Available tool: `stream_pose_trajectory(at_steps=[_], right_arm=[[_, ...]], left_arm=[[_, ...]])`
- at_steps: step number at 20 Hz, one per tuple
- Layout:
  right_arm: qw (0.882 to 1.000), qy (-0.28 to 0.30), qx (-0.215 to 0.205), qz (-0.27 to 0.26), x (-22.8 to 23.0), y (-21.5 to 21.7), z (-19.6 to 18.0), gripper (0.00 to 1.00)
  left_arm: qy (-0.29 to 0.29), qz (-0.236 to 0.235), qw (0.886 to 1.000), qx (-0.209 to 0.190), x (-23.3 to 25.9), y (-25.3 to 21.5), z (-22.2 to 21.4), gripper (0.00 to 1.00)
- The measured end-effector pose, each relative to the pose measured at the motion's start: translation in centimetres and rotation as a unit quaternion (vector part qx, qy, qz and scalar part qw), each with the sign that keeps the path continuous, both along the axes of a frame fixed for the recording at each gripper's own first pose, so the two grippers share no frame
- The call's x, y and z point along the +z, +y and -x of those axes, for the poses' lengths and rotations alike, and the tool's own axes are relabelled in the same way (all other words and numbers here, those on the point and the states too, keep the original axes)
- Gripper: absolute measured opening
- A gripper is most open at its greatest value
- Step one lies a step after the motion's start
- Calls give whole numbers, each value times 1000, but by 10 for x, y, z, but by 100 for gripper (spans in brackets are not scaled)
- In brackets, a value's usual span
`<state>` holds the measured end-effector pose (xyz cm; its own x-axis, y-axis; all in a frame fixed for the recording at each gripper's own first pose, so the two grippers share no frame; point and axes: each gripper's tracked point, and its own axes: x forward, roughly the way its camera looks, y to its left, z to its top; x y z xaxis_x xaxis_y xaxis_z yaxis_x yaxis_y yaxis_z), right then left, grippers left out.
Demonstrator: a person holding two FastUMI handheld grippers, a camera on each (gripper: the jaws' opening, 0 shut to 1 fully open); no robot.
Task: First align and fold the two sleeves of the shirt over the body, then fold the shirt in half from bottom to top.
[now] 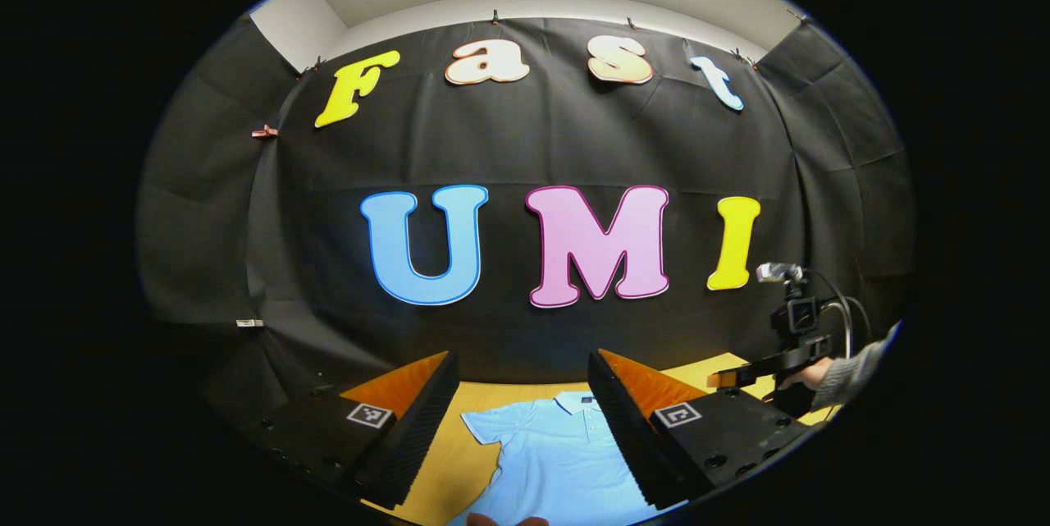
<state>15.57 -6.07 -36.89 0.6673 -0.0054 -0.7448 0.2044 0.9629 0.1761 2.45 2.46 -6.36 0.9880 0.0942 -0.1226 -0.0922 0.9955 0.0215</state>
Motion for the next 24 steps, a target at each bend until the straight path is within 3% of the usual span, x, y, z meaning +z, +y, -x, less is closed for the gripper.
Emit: stream_pose_trajectory(at_steps=[4,8,16,18,21,23,24], right_arm=[[998,56,-40,-10,-74,-25,-21,97],[995,91,-50,-7,-129,-34,-30,97],[988,131,-80,0,-169,-47,-47,95],[987,142,-78,17,-173,-49,-48,87],[984,152,-71,56,-177,-57,-47,58],[984,157,-70,49,-178,-50,-48,37],[983,161,-72,47,-177,-50,-49,32]], left_arm=[[14,-6,1000,10,-8,-3,-1,100],[35,-12,999,14,-21,-6,-1,100],[57,-22,998,27,-32,1,5,100],[60,-23,997,30,-34,4,6,100],[63,-22,997,34,-36,9,8,100],[66,-23,997,38,-38,13,10,100],[67,-23,997,40,-40,16,10,100]])
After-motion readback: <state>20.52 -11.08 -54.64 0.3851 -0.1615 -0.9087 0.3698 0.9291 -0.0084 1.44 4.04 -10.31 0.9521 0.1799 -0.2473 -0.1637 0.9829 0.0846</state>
